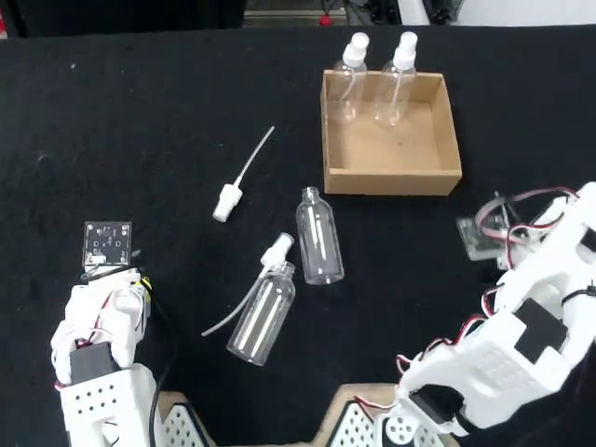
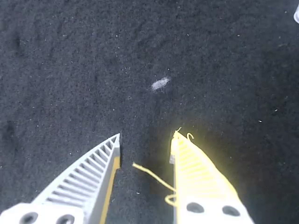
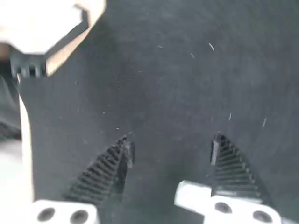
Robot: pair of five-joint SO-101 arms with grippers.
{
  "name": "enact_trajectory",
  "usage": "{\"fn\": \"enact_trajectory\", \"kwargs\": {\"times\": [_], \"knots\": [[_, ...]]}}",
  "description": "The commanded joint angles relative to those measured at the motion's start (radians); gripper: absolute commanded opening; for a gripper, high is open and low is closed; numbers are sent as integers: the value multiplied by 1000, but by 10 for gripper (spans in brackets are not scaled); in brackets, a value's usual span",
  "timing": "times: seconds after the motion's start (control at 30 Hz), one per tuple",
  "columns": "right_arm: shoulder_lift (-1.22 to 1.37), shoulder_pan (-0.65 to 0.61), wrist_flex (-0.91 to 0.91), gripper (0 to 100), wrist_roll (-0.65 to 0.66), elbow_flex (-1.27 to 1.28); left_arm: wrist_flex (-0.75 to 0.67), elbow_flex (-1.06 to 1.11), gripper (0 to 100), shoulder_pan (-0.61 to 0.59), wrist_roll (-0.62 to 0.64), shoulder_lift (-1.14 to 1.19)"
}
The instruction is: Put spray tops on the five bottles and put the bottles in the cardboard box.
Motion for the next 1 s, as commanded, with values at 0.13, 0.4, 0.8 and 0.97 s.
{"fn": "enact_trajectory", "kwargs": {"times": [0.13,0.4,0.8,0.97], "knots": [[-136,-46,32,195,167,25,9,24,173,13,-8,-9],[-140,-46,32,194,130,21,9,24,173,13,-8,-9],[-142,-75,-18,194,-1008,22,9,24,173,13,-8,-9],[-143,-29,-275,194,-1623,18,9,24,173,13,-8,-9]]}}
